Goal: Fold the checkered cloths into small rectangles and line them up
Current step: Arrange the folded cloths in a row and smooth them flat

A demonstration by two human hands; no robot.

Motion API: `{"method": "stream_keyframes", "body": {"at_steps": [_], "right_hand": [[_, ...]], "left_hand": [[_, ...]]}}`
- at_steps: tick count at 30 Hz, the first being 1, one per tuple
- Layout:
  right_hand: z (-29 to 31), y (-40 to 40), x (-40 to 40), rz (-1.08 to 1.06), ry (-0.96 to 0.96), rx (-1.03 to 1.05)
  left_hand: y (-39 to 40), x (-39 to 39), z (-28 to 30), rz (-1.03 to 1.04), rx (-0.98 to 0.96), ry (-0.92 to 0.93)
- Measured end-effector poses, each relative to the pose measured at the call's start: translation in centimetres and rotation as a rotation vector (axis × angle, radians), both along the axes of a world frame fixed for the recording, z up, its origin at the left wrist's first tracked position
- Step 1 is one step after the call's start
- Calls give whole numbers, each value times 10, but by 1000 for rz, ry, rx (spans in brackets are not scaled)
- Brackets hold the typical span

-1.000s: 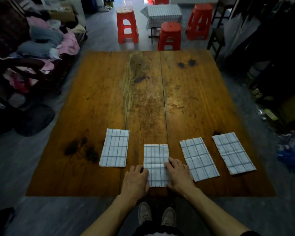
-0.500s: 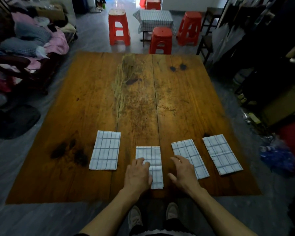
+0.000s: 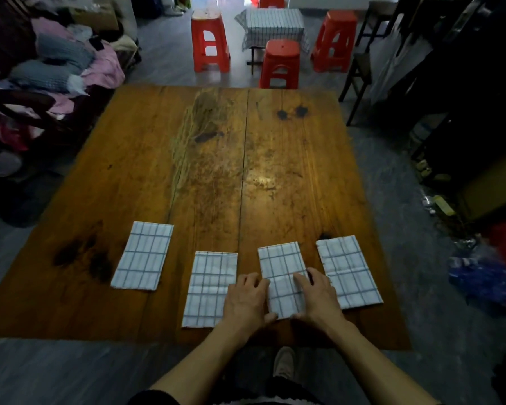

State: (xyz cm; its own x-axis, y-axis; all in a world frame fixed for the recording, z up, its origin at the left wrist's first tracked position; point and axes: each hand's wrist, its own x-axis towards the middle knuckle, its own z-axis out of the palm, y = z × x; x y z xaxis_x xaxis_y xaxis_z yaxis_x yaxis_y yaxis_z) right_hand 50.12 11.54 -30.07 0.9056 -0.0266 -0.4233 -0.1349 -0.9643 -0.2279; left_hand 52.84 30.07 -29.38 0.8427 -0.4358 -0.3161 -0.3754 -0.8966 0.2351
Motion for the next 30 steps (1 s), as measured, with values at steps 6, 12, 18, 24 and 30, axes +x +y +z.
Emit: {"method": "stream_keyframes", "body": {"at_steps": [6, 12, 18, 24, 30], "right_hand": [[-8, -3, -8, 24, -57, 22], [-10, 5, -10, -50, -85, 86], [-10, 8, -3, -119, -111, 112], [-9, 9, 1, -124, -118, 110], [-5, -31, 0, -192, -265, 108]], "left_hand": [[-22, -13, -13, 47, 28, -41], [-15, -5, -19, 30, 11, -78], [-13, 19, -19, -28, 1, -89], [-11, 26, -22, -47, 4, -85], [-21, 31, -18, -73, -32, -105]]}}
